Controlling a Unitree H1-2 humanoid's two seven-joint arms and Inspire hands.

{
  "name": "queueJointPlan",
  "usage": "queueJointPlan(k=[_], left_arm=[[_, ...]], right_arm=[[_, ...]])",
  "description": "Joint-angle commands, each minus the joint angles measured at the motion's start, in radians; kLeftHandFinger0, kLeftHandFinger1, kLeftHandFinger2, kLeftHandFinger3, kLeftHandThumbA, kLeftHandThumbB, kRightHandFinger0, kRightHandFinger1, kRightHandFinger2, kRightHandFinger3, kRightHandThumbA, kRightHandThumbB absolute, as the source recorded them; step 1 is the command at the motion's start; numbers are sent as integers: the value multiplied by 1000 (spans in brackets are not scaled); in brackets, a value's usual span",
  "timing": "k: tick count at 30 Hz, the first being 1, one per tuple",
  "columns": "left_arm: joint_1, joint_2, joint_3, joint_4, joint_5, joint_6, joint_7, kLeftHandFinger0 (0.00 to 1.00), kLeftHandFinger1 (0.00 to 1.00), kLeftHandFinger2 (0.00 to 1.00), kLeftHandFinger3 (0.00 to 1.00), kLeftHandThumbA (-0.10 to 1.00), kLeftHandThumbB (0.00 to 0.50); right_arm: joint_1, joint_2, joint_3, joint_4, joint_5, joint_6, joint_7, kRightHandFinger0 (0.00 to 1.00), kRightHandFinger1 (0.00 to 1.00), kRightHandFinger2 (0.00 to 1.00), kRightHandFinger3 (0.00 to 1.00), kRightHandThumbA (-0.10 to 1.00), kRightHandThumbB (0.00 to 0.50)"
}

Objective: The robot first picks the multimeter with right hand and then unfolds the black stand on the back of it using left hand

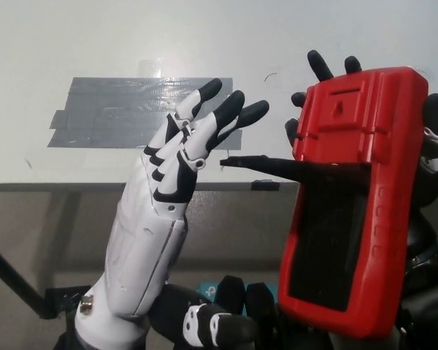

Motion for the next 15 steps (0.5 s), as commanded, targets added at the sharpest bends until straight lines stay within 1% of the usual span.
queueJointPlan(k=[1,2,4,5,7,8,9,10,11,12,13,14,15], left_arm=[[1,-7,-19,-18,-15,-21,-6,1000,789,871,1000,1000,494],[0,-4,-23,-19,-23,-22,-9,1000,786,855,1000,1000,500],[3,-6,-30,-25,-28,-21,-12,1000,756,804,1000,1000,500],[6,-13,-38,-32,-32,-18,-13,1000,716,758,1000,1000,500],[5,-16,-47,-33,-53,-14,-11,1000,700,740,1000,1000,500],[8,-16,-55,-33,-71,-16,-9,1000,664,719,1000,1000,500],[15,-17,-59,-36,-73,-19,-7,1000,652,708,1000,1000,500],[24,-20,-63,-41,-63,-21,-5,1000,650,705,1000,1000,500],[30,-22,-65,-42,-58,-29,0,1000,646,713,1000,1000,496],[35,-26,-68,-37,-53,-54,16,1000,601,693,1000,1000,492],[37,-27,-69,-35,-52,-64,22,1000,578,681,1000,1000,491],[44,-28,-73,-43,-44,-59,14,1000,557,678,1000,1000,500],[43,-21,-84,-65,-77,-19,-18,1000,498,612,1000,1000,500]], right_arm=[[-45,11,1,-40,84,-34,2,0,0,53,63,-100,176],[-48,13,-1,-39,97,-35,-5,0,0,69,68,-100,175],[-53,16,-3,-46,95,-38,-29,0,0,149,65,-100,186],[-57,17,-3,-53,64,-42,-44,0,0,135,62,-100,185],[-58,16,-2,-59,56,-42,-58,0,0,131,74,-100,190],[-58,15,-3,-61,53,-43,-67,0,0,135,96,-100,189],[-58,15,-4,-63,51,-43,-76,0,0,125,115,-100,190],[-55,21,-4,-69,41,-46,-90,0,0,131,106,-100,191],[-53,25,-5,-69,46,-50,-94,0,0,88,110,-100,184],[-52,29,-7,-65,69,-53,-96,0,0,59,125,-100,176],[-52,31,-7,-64,77,-54,-97,0,0,42,132,-100,175],[-53,30,-7,-62,70,-55,-98,0,0,24,158,-100,178],[-54,28,-8,-59,72,-55,-98,0,0,2,145,-100,178]])
